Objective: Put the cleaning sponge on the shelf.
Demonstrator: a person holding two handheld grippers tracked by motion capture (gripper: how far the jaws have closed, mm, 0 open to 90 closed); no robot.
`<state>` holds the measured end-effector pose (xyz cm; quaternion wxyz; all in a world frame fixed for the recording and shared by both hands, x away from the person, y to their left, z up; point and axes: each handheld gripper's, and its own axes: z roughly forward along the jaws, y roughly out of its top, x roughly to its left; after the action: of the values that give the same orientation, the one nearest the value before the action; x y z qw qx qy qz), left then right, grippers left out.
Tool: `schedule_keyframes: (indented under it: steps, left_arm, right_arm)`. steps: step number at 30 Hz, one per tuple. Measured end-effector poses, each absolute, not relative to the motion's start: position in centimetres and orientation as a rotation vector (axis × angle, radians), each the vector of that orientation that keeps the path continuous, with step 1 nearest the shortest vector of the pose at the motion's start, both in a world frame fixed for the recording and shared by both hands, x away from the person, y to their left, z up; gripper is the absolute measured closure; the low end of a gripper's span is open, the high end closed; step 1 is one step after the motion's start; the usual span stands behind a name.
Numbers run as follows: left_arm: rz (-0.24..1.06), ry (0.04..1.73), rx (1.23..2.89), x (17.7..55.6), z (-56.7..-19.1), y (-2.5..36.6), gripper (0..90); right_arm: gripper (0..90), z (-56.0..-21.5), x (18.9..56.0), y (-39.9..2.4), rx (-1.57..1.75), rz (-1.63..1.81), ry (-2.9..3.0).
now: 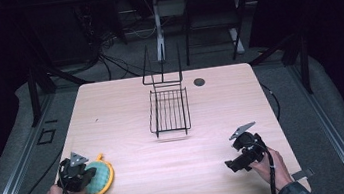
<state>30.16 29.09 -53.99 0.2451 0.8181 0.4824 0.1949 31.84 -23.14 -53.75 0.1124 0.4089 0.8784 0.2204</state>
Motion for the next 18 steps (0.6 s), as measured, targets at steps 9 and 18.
schedule_keyframes:
  steps: [9,18]
  left_arm:
    - [0.564,1.286,2.207,29.5,-52.9,29.0,89.9]
    - [0.561,1.278,2.175,29.2,-52.1,29.3,89.9]
  right_arm:
    - [4.3,-53.8,31.8,-23.2,1.203,0.643,2.580]
    - [4.3,-53.9,31.9,-23.2,1.207,0.640,2.585]
